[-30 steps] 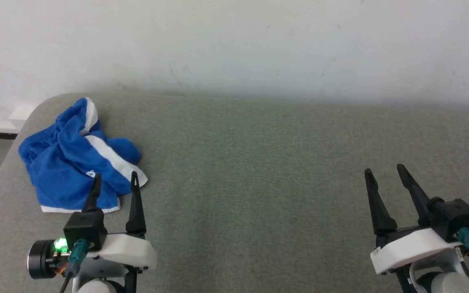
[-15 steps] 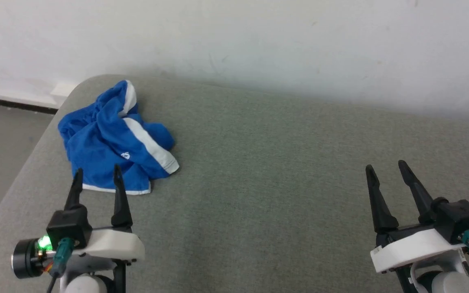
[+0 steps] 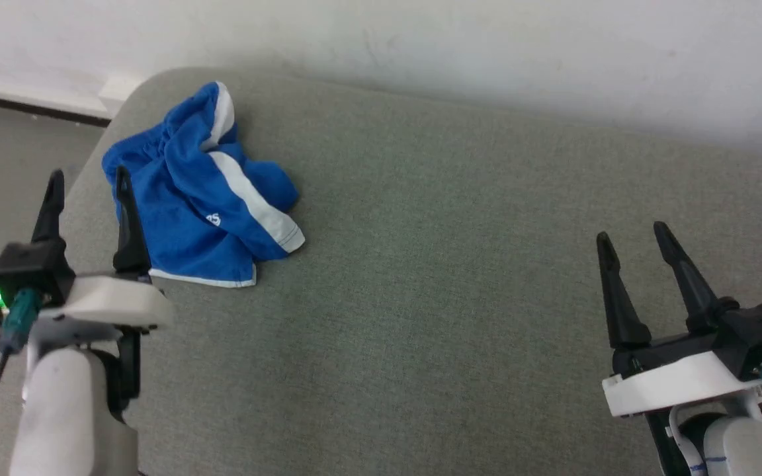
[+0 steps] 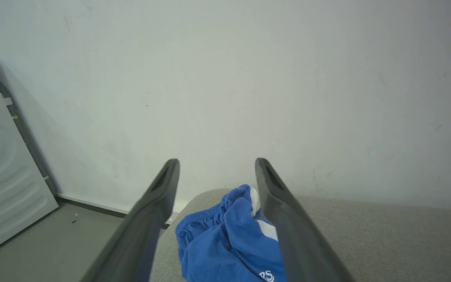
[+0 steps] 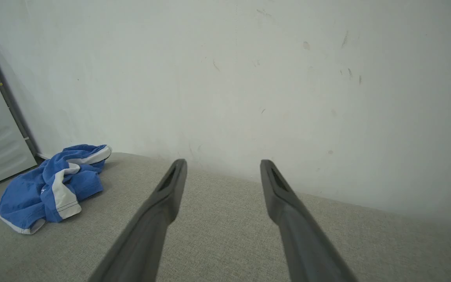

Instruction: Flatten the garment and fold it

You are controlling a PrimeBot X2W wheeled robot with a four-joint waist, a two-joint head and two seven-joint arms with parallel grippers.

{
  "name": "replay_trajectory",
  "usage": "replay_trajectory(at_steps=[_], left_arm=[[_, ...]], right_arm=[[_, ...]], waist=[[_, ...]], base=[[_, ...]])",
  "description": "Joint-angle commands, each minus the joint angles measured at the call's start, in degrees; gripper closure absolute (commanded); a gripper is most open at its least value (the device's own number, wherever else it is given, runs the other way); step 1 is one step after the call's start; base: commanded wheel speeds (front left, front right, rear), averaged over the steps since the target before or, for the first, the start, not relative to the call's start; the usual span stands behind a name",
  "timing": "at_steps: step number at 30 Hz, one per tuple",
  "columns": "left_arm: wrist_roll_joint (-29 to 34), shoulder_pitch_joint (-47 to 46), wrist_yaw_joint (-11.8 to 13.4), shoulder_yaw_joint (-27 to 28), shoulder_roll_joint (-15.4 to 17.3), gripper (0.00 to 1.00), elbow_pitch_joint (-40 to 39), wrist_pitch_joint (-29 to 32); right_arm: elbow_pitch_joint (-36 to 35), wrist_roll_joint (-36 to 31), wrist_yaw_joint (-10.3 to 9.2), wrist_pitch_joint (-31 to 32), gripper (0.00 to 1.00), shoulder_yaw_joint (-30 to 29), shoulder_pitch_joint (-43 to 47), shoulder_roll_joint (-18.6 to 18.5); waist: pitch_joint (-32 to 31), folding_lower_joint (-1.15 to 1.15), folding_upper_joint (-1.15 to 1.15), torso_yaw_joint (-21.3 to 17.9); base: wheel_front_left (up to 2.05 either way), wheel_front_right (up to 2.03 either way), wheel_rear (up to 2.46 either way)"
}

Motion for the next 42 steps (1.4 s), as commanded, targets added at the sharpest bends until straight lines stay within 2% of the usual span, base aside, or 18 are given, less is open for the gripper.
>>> replay_trajectory(at_steps=[1, 4, 7, 11, 15, 25, 31, 35, 36, 37, 42], left_arm=[[-0.05, -2.89, -0.69, 0.77, 1.17, 0.00, 2.27, -0.73], [-1.08, -7.04, -1.93, 1.58, 3.27, 0.00, 8.03, -0.75], [-1.98, -11.78, -3.82, 1.50, 5.77, 0.00, 13.63, 2.27], [-5.20, -18.39, -6.08, 1.56, 8.30, 0.00, 20.68, 8.73], [-8.83, -24.35, -7.19, 0.01, 10.31, 0.00, 26.86, 16.31], [-19.74, -32.51, -7.92, -8.00, 15.78, 0.00, 36.90, 32.16], [-27.35, -34.50, -8.28, -14.83, 18.34, 0.00, 40.71, 43.61], [-32.07, -34.75, -8.53, -19.05, 20.64, 0.00, 41.32, 47.28], [-32.97, -34.88, -8.59, -19.95, 21.23, 0.93, 41.55, 47.55], [-33.86, -35.09, -8.65, -20.86, 21.87, 1.00, 41.57, 47.37], [-37.59, -37.33, -8.89, -22.30, 24.57, 1.00, 42.60, 43.75]], right_arm=[[-0.83, -0.32, -0.08, -0.67, 0.00, -0.06, -1.23, -0.22], [-1.68, -0.43, -0.08, -1.03, 0.00, -0.07, -2.26, -0.54], [-2.49, -0.41, -0.08, -1.39, 0.00, -0.27, -3.14, -0.88], [-3.19, -0.28, -0.08, -1.87, 0.00, 0.09, -4.58, -1.67], [-3.86, -0.09, -0.09, -2.35, 0.00, 0.38, -6.08, -2.25], [-5.91, 0.60, -0.10, -3.55, 0.00, 3.36, -10.03, -3.22], [-6.90, 0.73, -0.10, -4.27, 0.00, 3.51, -10.85, -3.37], [-7.06, 0.98, -0.11, -4.75, 0.00, 3.93, -11.43, -3.20], [-7.02, 1.06, -0.11, -4.87, 0.00, 4.08, -11.57, -3.13], [-7.00, 1.15, -0.11, -4.99, 0.00, 4.23, -11.71, -3.04], [-6.53, 1.61, -0.11, -5.47, 0.00, 4.63, -11.66, -2.57]], waist=[[3.74, -0.01, 0.00, 0.01], [6.01, -0.01, 0.00, -0.37], [8.49, -0.01, 0.00, -0.67], [11.60, -0.01, 0.00, -1.08], [14.39, -0.01, 0.00, -1.50], [20.81, -0.01, 0.00, -4.29], [23.15, -0.01, 0.00, -4.75], [24.05, -0.01, 0.00, -4.61], [24.03, -0.01, 0.00, -4.56], [23.95, -0.01, 0.00, -4.49], [22.04, -0.01, 0.00, -4.09]], base=[[0.00, 0.00, 0.00], [0.00, 0.00, 0.00], [0.00, 0.00, 0.00], [0.00, 0.00, 0.00], [0.00, 0.00, 0.00], [0.00, 0.00, 0.00], [0.00, 0.00, 0.00], [0.00, 0.00, 0.00], [0.00, 0.00, 0.00], [0.00, 0.00, 0.00], [0.00, 0.00, 0.00]])
